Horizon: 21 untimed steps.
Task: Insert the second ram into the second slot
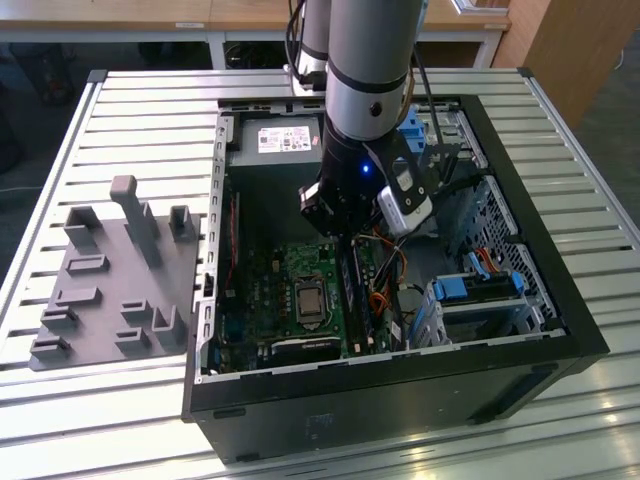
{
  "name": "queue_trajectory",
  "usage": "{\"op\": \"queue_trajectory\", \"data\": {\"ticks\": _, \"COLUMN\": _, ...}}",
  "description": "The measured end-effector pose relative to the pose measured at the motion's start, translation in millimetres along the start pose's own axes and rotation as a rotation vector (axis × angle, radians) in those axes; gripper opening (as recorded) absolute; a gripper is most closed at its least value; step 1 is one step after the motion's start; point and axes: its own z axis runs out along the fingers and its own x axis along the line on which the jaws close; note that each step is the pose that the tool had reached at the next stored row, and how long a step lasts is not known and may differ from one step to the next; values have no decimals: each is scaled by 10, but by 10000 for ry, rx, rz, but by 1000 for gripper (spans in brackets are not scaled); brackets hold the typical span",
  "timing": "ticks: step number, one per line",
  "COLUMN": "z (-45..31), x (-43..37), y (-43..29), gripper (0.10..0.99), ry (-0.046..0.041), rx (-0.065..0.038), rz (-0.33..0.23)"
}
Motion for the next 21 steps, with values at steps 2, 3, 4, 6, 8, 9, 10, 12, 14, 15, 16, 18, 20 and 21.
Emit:
{"op": "queue_trajectory", "data": {"ticks": 2, "z": 8, "x": 0, "y": -8, "gripper": 137, "ry": 11, "rx": 3, "rz": 13}}
{"op": "queue_trajectory", "data": {"ticks": 3, "z": 13, "x": 0, "y": -14, "gripper": 137, "ry": 16, "rx": 0, "rz": 29}}
{"op": "queue_trajectory", "data": {"ticks": 4, "z": 17, "x": 1, "y": -22, "gripper": 137, "ry": 26, "rx": -1, "rz": 46}}
{"op": "queue_trajectory", "data": {"ticks": 6, "z": 24, "x": 2, "y": -45, "gripper": 137, "ry": 33, "rx": -1, "rz": 94}}
{"op": "queue_trajectory", "data": {"ticks": 8, "z": 39, "x": 2, "y": -48, "gripper": 137, "ry": 33, "rx": -3, "rz": 264}}
{"op": "queue_trajectory", "data": {"ticks": 9, "z": 46, "x": 2, "y": -49, "gripper": 137, "ry": 33, "rx": -2, "rz": 355}}
{"op": "queue_trajectory", "data": {"ticks": 10, "z": 51, "x": 2, "y": -49, "gripper": 137, "ry": 33, "rx": -2, "rz": 398}}
{"op": "queue_trajectory", "data": {"ticks": 12, "z": 66, "x": 0, "y": -49, "gripper": 137, "ry": 33, "rx": -2, "rz": 398}}
{"op": "queue_trajectory", "data": {"ticks": 14, "z": 81, "x": -8, "y": -50, "gripper": 137, "ry": 32, "rx": -6, "rz": 398}}
{"op": "queue_trajectory", "data": {"ticks": 15, "z": 87, "x": -14, "y": -50, "gripper": 137, "ry": 33, "rx": -8, "rz": 399}}
{"op": "queue_trajectory", "data": {"ticks": 16, "z": 96, "x": -19, "y": -51, "gripper": 137, "ry": 33, "rx": -10, "rz": 398}}
{"op": "queue_trajectory", "data": {"ticks": 18, "z": 111, "x": -25, "y": -51, "gripper": 137, "ry": 33, "rx": -10, "rz": 400}}
{"op": "queue_trajectory", "data": {"ticks": 20, "z": 123, "x": -28, "y": -51, "gripper": 137, "ry": 33, "rx": -11, "rz": 409}}
{"op": "queue_trajectory", "data": {"ticks": 21, "z": 134, "x": -29, "y": -52, "gripper": 137, "ry": 33, "rx": -10, "rz": 418}}
